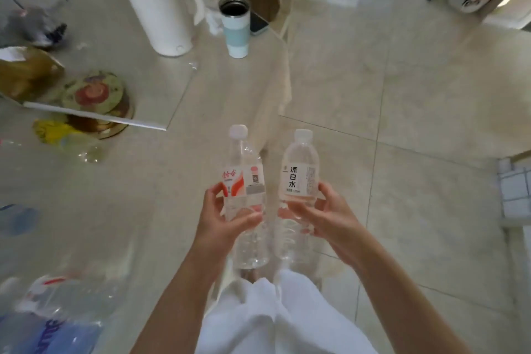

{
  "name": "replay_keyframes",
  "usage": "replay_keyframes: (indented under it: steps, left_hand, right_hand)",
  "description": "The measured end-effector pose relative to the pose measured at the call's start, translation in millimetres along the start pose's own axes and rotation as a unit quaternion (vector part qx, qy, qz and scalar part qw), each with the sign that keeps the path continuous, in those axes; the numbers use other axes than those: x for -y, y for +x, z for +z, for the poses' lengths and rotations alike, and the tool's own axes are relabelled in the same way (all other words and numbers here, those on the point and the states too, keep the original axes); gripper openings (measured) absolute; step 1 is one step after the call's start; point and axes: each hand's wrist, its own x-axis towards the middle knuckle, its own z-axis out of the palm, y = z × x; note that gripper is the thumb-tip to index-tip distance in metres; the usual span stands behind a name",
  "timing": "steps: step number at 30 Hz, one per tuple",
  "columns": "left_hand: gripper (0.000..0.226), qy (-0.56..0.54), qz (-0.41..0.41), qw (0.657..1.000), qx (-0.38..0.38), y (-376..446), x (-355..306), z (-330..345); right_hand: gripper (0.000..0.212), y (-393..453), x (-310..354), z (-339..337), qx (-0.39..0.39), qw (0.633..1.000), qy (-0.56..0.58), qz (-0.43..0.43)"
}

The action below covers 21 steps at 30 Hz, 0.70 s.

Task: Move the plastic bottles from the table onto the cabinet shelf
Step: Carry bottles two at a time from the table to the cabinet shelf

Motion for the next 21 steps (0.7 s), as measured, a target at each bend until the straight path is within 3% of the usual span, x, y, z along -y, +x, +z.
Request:
replay_keyframes:
  steps: [7, 14, 21]
  left_hand:
    - [0.087, 0.110, -0.053, 0.983, 0.136, -18, 28, 123]
    - [0.080, 0.185, -0.077, 0.942, 0.268, -51, 80, 250]
    - [0.072, 0.274, -0.082, 0.885, 0.366, -65, 116, 362]
  right_hand:
    - [0.071, -69, -28, -123, -0.087, 0.996, 0.016, -0.011]
    - [0.055, -142, -61, -229, -0.212, 0.975, 0.059, -0.033]
    - [0.055, -197, -95, -311, -0.373, 0.920, 0.122, -0.023]
